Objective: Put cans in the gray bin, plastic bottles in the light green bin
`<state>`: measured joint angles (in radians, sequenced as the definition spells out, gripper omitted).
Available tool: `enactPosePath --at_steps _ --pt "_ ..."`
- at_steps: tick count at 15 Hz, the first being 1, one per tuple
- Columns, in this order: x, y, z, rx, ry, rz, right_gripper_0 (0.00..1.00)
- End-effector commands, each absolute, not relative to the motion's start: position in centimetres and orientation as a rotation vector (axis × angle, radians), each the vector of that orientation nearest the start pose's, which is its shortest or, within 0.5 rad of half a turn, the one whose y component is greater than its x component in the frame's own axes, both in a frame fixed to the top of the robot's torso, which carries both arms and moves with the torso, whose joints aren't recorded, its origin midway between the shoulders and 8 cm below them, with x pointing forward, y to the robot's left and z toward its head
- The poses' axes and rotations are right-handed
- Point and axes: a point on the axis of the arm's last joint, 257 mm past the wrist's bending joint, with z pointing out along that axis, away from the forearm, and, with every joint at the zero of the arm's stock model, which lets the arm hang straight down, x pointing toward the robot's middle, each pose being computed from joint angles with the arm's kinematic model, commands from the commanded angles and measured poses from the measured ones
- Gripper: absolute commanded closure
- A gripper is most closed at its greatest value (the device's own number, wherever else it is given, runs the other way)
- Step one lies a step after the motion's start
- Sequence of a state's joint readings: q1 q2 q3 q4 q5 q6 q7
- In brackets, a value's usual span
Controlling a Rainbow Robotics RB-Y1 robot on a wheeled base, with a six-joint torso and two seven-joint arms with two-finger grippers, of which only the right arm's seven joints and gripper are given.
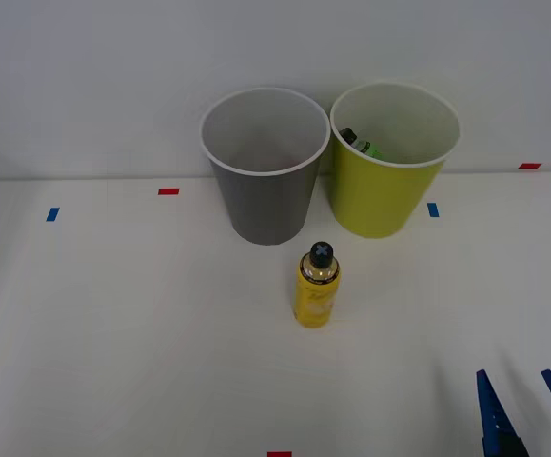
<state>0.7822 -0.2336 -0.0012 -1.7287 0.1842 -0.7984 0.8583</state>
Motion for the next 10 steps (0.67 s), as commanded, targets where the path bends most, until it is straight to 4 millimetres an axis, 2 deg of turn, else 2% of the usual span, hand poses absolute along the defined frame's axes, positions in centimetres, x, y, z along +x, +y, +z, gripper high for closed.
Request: enactPosePath --at_steps 1,7,10 --pt "26.82 -29.96 -25.95 0.125 1.422 0.311 0.0" --pt "26.25 -29.38 -25.64 0.05 1.415 0.279 0.0" --pt "26.07 -29.72 -25.45 0.002 1.413 0.232 0.0"
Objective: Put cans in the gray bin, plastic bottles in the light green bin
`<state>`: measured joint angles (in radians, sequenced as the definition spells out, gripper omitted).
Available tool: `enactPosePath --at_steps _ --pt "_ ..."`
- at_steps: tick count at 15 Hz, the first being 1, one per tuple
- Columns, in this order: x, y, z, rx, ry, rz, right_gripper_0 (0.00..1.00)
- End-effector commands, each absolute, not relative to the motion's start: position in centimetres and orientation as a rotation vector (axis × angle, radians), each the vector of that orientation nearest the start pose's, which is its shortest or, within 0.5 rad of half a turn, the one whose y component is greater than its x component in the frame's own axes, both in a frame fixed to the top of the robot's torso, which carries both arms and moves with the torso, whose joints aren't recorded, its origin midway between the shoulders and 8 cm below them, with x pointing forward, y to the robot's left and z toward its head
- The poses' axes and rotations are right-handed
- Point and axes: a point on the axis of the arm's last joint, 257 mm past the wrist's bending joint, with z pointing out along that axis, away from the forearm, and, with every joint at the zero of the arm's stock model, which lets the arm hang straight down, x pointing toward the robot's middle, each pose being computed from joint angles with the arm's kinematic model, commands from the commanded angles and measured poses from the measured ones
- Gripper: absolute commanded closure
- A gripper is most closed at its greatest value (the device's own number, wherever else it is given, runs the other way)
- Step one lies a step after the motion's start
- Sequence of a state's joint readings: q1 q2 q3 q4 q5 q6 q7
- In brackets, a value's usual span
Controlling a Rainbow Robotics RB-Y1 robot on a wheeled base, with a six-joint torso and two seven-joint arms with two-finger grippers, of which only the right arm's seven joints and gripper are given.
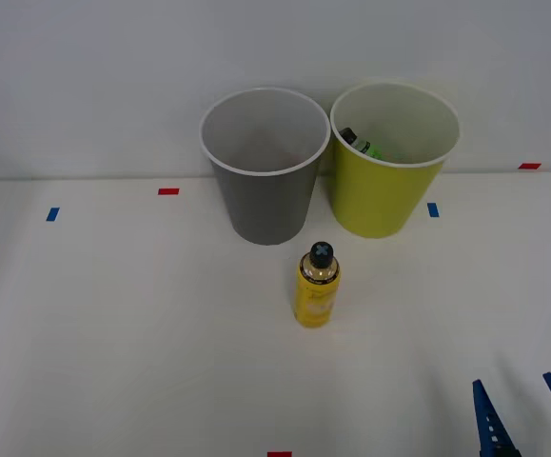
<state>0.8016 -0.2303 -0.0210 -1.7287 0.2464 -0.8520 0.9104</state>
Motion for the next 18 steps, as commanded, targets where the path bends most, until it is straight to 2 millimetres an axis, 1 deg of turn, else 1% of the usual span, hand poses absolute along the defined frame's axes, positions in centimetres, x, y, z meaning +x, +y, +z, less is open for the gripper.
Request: enactPosePath --at_steps 1,18 --pt "26.02 -29.77 -25.53 0.008 1.413 0.227 0.0" --pt "26.01 -29.9 -25.49 0.025 1.407 0.217 0.0"
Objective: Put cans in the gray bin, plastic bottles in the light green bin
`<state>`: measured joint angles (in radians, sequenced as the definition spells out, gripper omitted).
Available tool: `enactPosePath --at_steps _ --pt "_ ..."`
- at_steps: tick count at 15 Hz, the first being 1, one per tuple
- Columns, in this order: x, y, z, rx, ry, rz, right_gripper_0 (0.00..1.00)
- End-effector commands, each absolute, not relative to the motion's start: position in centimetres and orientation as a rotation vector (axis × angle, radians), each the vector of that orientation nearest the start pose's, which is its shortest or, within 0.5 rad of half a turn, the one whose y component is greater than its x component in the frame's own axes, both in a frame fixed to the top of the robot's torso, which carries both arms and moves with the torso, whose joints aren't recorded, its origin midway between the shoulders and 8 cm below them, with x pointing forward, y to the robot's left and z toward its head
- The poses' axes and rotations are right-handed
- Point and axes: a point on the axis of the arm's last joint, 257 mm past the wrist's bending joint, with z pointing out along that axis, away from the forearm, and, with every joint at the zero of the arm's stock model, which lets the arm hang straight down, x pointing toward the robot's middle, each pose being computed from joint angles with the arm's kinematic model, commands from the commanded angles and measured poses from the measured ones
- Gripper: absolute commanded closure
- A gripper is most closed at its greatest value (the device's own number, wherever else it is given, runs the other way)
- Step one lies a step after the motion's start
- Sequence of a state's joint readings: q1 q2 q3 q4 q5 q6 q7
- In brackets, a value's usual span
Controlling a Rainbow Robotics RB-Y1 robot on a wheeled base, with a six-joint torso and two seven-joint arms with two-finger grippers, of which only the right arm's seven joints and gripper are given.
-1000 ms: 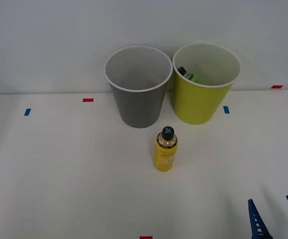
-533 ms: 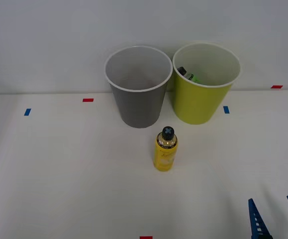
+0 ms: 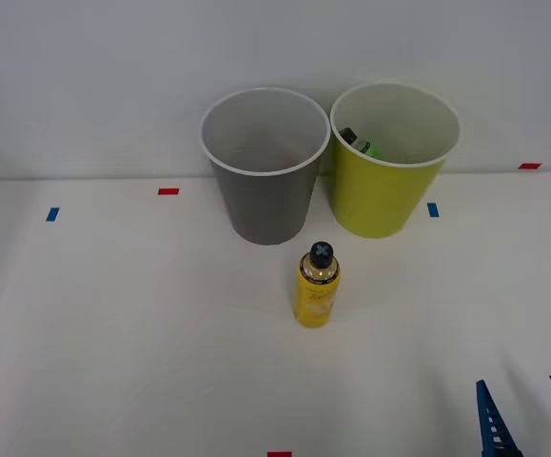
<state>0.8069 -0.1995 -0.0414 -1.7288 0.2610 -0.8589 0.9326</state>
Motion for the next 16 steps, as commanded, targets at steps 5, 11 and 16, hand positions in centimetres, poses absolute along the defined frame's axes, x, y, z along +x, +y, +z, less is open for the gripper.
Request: enactPosePath --at_steps 5,11,16 --pt "26.01 -29.9 -25.49 0.025 1.407 0.217 0.0" --pt "26.01 -29.9 -25.49 0.025 1.407 0.217 0.0" --pt "26.01 -29.9 -25.49 0.025 1.407 0.217 0.0"
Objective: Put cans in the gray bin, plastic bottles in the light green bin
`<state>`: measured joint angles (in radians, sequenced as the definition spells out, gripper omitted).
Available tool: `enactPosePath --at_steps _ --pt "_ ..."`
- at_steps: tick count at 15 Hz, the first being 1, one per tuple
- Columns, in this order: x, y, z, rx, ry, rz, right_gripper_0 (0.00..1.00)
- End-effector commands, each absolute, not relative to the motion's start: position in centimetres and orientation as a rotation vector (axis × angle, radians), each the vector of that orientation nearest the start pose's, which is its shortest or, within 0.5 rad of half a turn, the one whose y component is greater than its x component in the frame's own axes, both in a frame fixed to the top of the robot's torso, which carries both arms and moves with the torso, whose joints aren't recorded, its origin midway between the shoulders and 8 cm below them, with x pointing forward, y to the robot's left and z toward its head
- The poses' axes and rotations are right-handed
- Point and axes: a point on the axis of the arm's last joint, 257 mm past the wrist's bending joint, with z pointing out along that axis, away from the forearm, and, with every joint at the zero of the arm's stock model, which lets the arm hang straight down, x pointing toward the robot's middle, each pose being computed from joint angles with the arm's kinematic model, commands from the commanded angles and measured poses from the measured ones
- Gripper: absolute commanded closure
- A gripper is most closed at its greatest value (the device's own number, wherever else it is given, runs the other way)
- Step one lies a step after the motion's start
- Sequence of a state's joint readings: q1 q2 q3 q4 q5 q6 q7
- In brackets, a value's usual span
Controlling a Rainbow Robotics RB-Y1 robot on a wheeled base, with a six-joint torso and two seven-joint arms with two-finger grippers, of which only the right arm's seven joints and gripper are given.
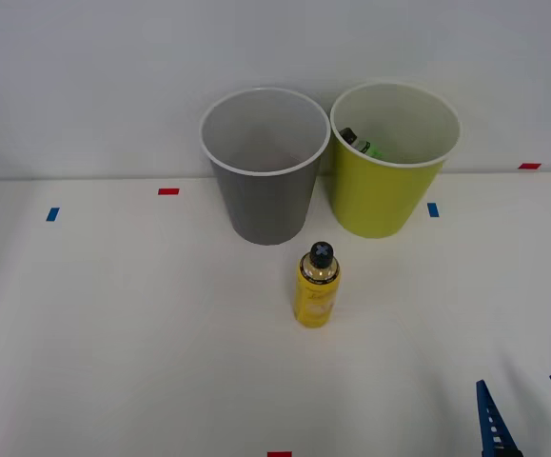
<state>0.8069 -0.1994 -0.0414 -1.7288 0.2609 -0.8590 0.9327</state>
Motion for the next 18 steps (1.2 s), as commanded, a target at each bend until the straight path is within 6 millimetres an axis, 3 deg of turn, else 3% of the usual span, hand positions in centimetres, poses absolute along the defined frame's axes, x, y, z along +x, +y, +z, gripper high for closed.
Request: enactPosePath --at_steps 1,18 --pt "26.01 -29.9 -25.49 0.025 1.407 0.217 0.0" --pt "26.01 -29.9 -25.49 0.025 1.407 0.217 0.0"
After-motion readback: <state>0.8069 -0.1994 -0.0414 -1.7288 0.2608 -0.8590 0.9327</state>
